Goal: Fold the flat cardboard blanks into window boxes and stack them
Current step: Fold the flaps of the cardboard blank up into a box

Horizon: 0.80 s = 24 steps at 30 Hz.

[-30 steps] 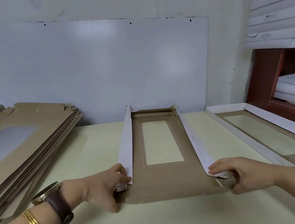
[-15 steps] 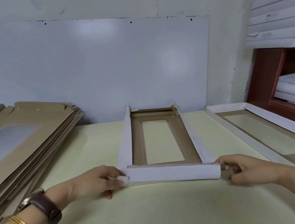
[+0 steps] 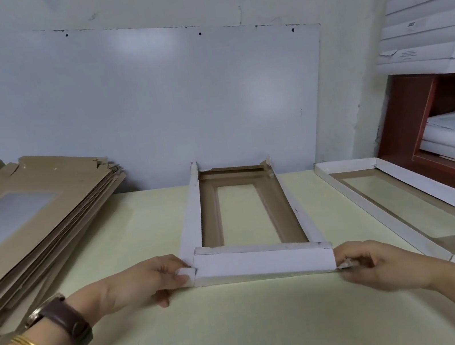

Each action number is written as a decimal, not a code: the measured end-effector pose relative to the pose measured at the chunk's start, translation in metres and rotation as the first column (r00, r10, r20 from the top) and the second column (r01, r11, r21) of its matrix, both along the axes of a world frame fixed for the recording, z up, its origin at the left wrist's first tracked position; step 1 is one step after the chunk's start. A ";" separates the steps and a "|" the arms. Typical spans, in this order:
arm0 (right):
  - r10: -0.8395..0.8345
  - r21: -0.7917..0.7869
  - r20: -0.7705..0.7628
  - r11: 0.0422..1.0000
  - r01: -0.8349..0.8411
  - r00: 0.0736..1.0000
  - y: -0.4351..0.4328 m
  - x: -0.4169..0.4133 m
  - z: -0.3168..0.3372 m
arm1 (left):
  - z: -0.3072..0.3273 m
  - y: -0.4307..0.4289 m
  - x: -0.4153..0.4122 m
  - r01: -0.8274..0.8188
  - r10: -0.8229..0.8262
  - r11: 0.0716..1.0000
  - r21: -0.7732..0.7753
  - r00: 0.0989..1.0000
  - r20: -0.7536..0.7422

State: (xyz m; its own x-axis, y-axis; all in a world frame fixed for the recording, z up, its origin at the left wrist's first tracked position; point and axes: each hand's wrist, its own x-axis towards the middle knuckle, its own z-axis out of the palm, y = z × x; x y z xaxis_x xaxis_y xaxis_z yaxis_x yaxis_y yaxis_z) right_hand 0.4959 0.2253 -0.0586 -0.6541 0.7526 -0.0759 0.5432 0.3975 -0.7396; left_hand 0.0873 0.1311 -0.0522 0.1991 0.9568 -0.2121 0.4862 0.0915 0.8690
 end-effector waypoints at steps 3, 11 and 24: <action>-0.077 -0.070 -0.013 0.995 0.076 0.997 0.003 -0.001 0.001 | 0.001 0.001 -0.002 -0.010 0.012 0.999 -0.048 0.999 0.037; -0.250 -0.001 0.030 0.968 0.250 0.968 0.011 -0.012 -0.010 | 0.002 0.005 -0.007 0.075 -0.077 0.994 -0.073 0.997 -0.023; -0.204 0.191 0.074 0.964 0.187 0.976 0.000 -0.016 -0.011 | 0.000 0.006 -0.008 -0.072 0.075 0.995 -0.067 0.997 0.030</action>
